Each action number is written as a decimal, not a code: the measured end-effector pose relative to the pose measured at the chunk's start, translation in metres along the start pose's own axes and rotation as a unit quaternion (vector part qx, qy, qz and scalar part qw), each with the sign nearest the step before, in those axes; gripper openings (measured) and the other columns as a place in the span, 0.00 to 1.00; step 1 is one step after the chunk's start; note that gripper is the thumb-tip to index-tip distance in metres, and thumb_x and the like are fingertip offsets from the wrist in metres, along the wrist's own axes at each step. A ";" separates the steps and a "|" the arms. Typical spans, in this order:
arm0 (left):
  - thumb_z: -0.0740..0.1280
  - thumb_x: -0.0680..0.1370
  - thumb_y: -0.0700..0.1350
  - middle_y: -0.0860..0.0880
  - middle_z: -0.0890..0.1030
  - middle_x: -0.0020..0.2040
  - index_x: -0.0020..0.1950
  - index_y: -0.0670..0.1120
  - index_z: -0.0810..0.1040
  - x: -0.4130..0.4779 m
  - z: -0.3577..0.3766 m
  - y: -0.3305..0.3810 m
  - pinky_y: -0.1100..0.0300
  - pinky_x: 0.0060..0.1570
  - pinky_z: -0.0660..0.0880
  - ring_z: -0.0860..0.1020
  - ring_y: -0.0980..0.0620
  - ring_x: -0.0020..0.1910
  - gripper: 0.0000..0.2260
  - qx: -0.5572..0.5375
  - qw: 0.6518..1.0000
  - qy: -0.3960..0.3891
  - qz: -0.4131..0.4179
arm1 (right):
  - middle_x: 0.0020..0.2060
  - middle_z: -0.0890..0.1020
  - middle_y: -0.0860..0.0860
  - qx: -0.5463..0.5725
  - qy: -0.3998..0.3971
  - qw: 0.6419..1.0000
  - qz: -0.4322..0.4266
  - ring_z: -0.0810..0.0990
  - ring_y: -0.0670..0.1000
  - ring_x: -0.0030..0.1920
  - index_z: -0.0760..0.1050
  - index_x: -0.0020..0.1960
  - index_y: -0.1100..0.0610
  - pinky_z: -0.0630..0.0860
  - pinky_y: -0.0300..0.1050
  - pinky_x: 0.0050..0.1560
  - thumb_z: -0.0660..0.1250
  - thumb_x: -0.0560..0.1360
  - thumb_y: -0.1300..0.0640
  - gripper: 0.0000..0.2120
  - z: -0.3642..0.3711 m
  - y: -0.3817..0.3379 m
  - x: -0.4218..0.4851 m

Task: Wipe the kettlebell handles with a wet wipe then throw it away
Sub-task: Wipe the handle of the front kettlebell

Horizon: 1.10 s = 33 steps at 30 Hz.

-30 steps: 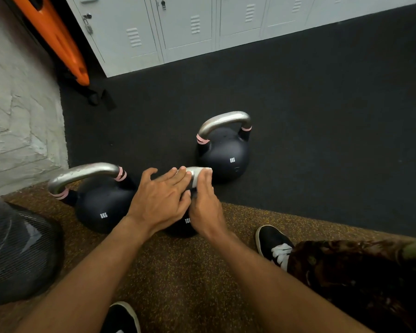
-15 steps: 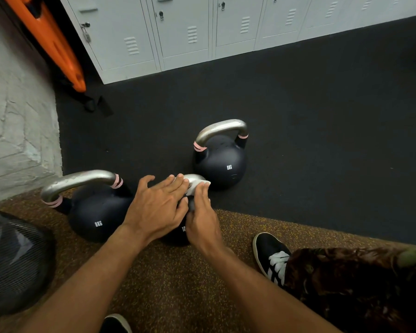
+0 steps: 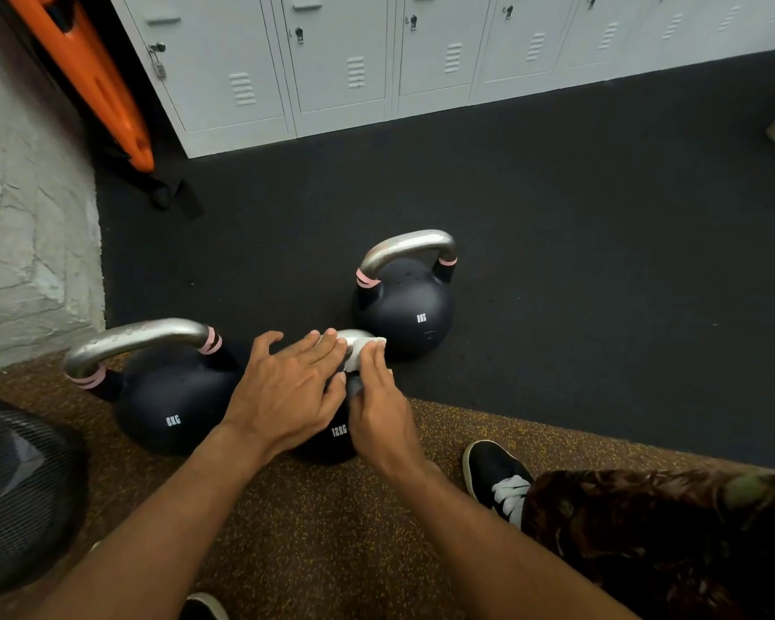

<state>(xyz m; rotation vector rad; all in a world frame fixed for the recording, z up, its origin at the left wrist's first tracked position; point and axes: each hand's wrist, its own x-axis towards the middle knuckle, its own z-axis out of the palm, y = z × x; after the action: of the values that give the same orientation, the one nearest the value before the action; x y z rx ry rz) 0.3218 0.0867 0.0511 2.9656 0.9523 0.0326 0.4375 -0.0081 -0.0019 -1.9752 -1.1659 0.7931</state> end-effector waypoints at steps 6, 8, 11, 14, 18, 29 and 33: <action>0.53 0.79 0.54 0.48 0.78 0.69 0.69 0.47 0.78 0.000 0.001 -0.002 0.40 0.65 0.68 0.77 0.52 0.67 0.24 0.003 1.000 0.005 0.000 | 0.75 0.65 0.52 0.028 0.041 0.999 0.013 0.72 0.58 0.66 0.54 0.76 0.50 0.73 0.54 0.59 0.58 0.80 0.56 0.26 -0.008 -0.005 0.011; 0.53 0.79 0.54 0.48 0.78 0.69 0.70 0.47 0.77 -0.001 0.001 -0.001 0.41 0.66 0.67 0.77 0.52 0.67 0.24 0.004 1.000 0.001 0.000 | 0.76 0.63 0.52 -0.007 0.026 0.999 -0.023 0.67 0.57 0.72 0.55 0.77 0.53 0.70 0.53 0.65 0.58 0.80 0.59 0.26 -0.012 -0.003 0.011; 0.54 0.79 0.54 0.48 0.78 0.69 0.70 0.47 0.77 -0.001 0.001 -0.002 0.40 0.66 0.68 0.77 0.52 0.67 0.24 0.006 1.000 0.002 0.003 | 0.80 0.53 0.50 -0.066 -0.005 0.995 -0.069 0.51 0.47 0.79 0.49 0.80 0.55 0.50 0.49 0.79 0.54 0.82 0.61 0.29 -0.017 0.001 0.009; 0.53 0.80 0.54 0.48 0.77 0.70 0.71 0.47 0.76 -0.001 0.000 -0.002 0.41 0.66 0.67 0.76 0.52 0.68 0.25 0.007 1.000 -0.008 0.004 | 0.76 0.66 0.51 -0.066 0.015 0.996 -0.064 0.65 0.51 0.74 0.60 0.77 0.54 0.62 0.52 0.74 0.56 0.78 0.61 0.27 -0.028 -0.003 0.026; 0.52 0.80 0.55 0.49 0.76 0.71 0.72 0.47 0.75 -0.001 -0.003 -0.005 0.41 0.67 0.66 0.75 0.53 0.69 0.25 0.005 1.000 -0.012 0.002 | 0.60 0.81 0.51 -0.137 -0.080 0.985 -0.068 0.79 0.55 0.59 0.74 0.68 0.49 0.74 0.50 0.60 0.61 0.75 0.61 0.22 -0.053 -0.016 0.067; 0.51 0.81 0.56 0.54 0.73 0.73 0.73 0.53 0.73 0.005 -0.012 -0.006 0.41 0.69 0.64 0.72 0.56 0.71 0.24 -0.048 0.999 -0.016 -0.009 | 0.48 0.86 0.47 -0.143 -0.090 0.983 -0.065 0.83 0.48 0.49 0.82 0.59 0.43 0.77 0.48 0.57 0.66 0.75 0.53 0.14 -0.082 -0.015 0.088; 0.53 0.81 0.57 0.54 0.73 0.73 0.72 0.53 0.73 0.008 -0.017 -0.003 0.42 0.68 0.63 0.73 0.55 0.71 0.22 -0.022 0.999 -0.026 -0.010 | 0.45 0.86 0.46 -0.130 -0.074 0.987 -0.053 0.82 0.48 0.48 0.83 0.57 0.41 0.77 0.46 0.55 0.67 0.76 0.49 0.11 -0.092 -0.016 0.079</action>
<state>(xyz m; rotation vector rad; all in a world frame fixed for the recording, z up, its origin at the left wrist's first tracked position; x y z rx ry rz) 0.3258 0.0941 0.0684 2.9013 0.9608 -0.0235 0.5335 0.0449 0.0514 -2.0696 -1.5148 0.7765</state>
